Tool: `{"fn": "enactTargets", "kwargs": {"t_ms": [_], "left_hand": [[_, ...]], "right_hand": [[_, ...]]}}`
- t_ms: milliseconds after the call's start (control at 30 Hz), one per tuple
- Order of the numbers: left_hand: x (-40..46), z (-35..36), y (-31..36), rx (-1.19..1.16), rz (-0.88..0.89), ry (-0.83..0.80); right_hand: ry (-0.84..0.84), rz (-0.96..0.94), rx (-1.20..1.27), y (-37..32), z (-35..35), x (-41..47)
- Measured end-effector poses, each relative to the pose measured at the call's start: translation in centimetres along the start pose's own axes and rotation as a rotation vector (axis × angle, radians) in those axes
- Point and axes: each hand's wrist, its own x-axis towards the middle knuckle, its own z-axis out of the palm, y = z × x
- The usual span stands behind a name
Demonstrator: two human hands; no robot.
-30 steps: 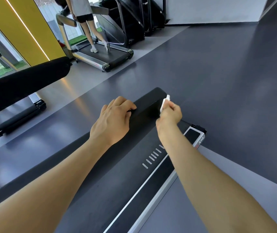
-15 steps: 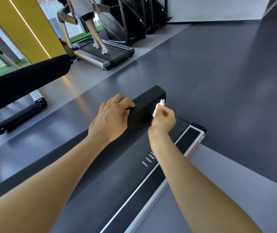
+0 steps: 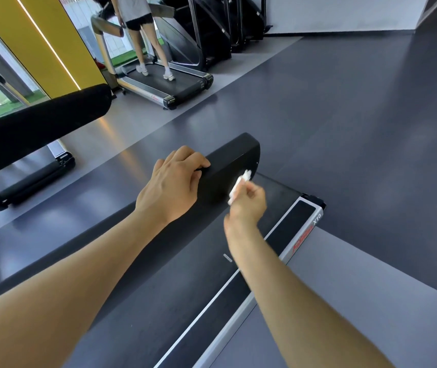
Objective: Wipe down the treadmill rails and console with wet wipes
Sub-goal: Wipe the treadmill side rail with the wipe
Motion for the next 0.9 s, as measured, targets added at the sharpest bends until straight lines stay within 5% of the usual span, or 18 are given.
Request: {"fn": "enactTargets", "kwargs": {"t_ms": [133,367,500,900], "left_hand": [[0.3,-0.5,0.4,0.066,0.049,-0.008],[4.3,1.1,3.3,0.021,0.033,0.039],[5.0,2.3,2.9,0.023,0.040,0.012],[5.0,3.1,2.8,-0.041,0.006,0.030]], "right_hand": [[-0.039,0.161,0.062,-0.4,-0.4,0.9],[-0.074,-0.009,0.010,-5.3,1.9,7.1],[-0.164,-0.159,-0.007,-2.0,0.2,5.2],[-0.151,-0.170,-0.062,-2.2,-0.1,4.7]]}}
